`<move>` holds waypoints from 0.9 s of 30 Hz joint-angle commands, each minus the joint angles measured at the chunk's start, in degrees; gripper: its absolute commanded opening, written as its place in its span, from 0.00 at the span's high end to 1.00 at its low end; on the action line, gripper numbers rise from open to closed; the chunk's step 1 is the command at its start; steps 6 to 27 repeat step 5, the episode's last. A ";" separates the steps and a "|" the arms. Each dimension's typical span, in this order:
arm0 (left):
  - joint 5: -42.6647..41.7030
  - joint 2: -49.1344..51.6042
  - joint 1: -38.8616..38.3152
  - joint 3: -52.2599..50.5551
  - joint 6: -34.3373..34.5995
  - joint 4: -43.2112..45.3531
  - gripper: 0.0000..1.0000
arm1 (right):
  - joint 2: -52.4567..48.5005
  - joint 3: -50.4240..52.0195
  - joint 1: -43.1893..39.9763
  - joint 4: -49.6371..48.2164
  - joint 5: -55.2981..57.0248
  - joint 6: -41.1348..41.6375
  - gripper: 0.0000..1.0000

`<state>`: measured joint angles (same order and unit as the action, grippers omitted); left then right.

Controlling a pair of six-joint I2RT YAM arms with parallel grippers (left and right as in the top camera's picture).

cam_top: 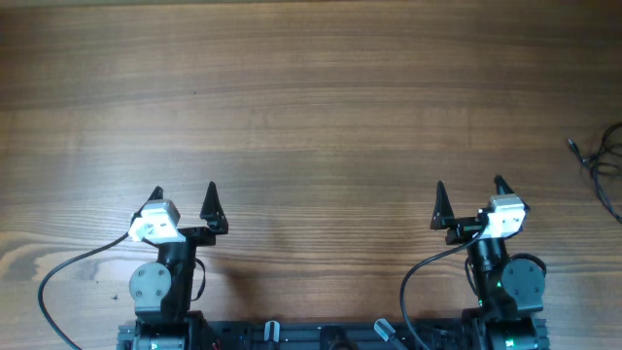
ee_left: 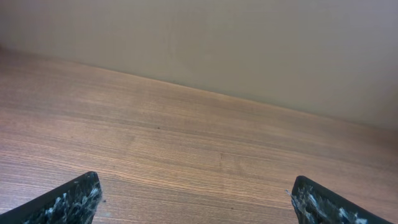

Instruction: Untangle cables

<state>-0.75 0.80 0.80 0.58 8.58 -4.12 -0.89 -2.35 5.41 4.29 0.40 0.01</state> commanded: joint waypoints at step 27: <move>-0.66 -0.46 -0.26 -0.24 -1.31 -0.26 0.00 | 0.68 0.00 -0.13 -0.11 -0.48 0.83 0.00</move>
